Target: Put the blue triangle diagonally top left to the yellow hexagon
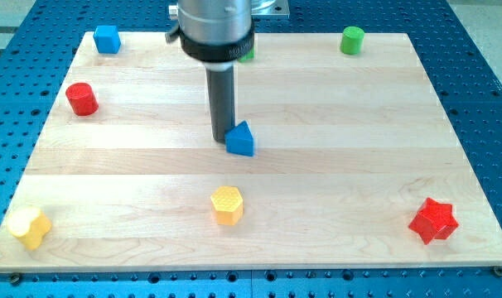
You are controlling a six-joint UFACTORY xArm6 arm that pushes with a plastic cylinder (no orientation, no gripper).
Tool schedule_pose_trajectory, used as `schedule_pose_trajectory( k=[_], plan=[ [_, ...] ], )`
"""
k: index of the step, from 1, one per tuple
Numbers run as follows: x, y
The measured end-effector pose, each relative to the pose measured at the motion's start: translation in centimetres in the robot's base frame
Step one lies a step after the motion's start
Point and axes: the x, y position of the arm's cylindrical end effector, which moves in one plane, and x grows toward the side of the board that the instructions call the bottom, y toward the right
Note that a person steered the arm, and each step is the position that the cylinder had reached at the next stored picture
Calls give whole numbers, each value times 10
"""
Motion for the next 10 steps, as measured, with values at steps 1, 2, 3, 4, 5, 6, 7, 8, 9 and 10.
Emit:
schedule_pose_trajectory(
  k=[1,2,3,4,5,6,7,8,9,10],
  plan=[
    [5,3],
    [-13,45],
    [-38,42],
    [-38,80],
    [-39,83],
    [-40,83],
    [-40,83],
    [-40,83],
    [-36,94],
    [-34,94]
  ],
)
